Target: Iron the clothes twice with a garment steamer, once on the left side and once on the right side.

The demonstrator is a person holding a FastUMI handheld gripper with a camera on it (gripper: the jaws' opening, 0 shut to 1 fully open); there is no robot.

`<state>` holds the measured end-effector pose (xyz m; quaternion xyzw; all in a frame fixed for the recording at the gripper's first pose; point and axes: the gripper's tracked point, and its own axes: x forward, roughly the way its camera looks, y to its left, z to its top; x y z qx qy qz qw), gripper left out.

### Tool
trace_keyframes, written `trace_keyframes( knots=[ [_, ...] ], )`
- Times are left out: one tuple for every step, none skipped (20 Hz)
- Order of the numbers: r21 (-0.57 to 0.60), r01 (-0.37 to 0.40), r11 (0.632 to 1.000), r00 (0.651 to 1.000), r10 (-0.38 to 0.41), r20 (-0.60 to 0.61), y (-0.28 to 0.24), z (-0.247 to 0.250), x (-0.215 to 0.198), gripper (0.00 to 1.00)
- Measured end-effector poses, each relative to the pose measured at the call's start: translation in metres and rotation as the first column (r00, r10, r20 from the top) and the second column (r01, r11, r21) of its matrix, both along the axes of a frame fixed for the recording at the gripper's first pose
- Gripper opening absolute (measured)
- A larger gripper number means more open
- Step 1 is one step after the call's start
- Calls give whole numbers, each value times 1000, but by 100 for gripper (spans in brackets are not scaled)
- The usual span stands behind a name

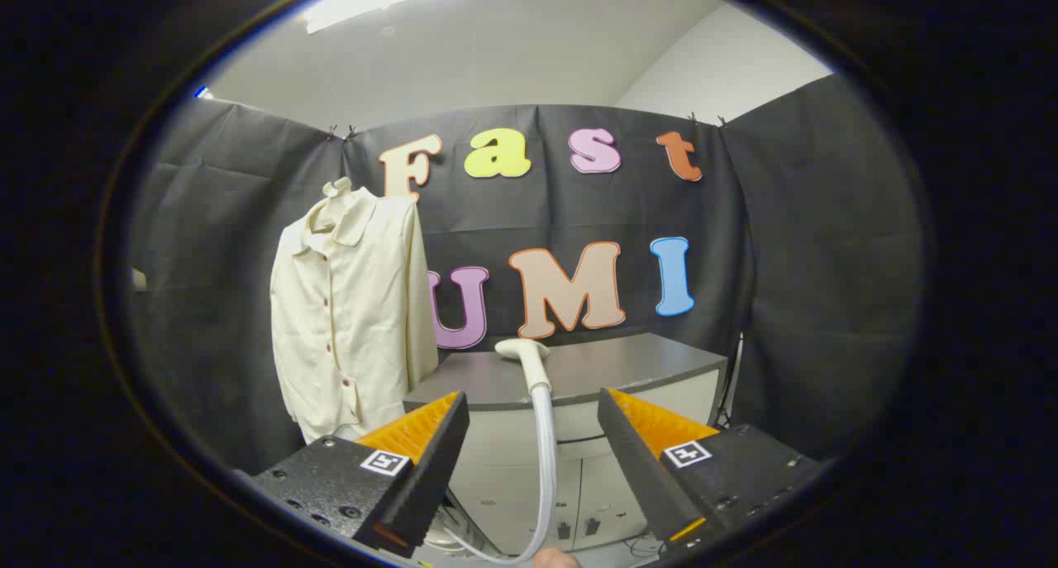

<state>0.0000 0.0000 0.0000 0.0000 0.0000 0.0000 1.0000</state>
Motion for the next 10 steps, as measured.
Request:
trace_keyframes(
  knots=[
    [1, 0, 1000, 1000, 0, 0, 0, 0, 1, 96],
    [0, -2, 1000, 1000, 2, 0, 0, 0, 3, 96],
    [-4, -1, 1000, 1000, 1, -5, 1, -2, 6, 96],
    [-5, -1, 1000, 1000, 1, -11, 1, -4, 10, 96],
    [-1, -2, 1000, 1000, 2, -21, 2, -6, 13, 96],
    [4, -3, 1000, 1000, 3, -31, 4, -8, 16, 96],
    [10, -5, 1000, 999, 5, -38, 5, -10, 21, 96],
    [12, -4, 1000, 999, 4, -46, 8, -10, 24, 96],
    [13, -4, 1000, 999, 4, -49, 8, -10, 28, 96],
    [12, -4, 1000, 999, 5, -52, 11, -9, 31, 96]
  ],
)
